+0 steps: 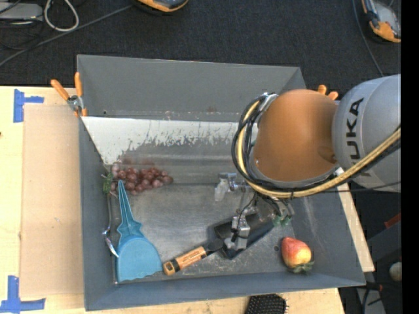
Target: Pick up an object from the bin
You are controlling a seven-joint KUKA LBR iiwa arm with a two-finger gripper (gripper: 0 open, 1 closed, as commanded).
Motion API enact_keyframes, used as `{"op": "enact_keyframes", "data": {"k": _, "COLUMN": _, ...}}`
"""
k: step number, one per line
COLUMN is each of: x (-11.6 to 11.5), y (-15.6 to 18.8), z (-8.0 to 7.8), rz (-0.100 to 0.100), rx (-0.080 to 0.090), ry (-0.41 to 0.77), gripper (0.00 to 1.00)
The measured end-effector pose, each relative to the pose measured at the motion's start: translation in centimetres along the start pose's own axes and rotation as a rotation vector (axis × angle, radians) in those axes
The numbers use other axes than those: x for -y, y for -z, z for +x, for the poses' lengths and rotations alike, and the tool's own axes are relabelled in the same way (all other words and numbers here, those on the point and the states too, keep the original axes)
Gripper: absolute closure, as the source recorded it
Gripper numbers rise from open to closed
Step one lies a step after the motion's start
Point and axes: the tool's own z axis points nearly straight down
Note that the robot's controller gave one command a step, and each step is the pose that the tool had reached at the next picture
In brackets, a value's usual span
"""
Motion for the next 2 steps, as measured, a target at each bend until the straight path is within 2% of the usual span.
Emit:
{"op": "enact_keyframes", "data": {"k": 1, "x": 1.1, "y": -0.8, "z": 0.3, "rz": 0.000, "rx": 0.004, "ry": 0.162, "gripper": 0.00}}
{"op": "enact_keyframes", "data": {"k": 2, "x": 7.7, "y": -8.2, "z": 3.8, "rz": 0.000, "rx": 0.002, "ry": 0.532, "gripper": 0.00}}
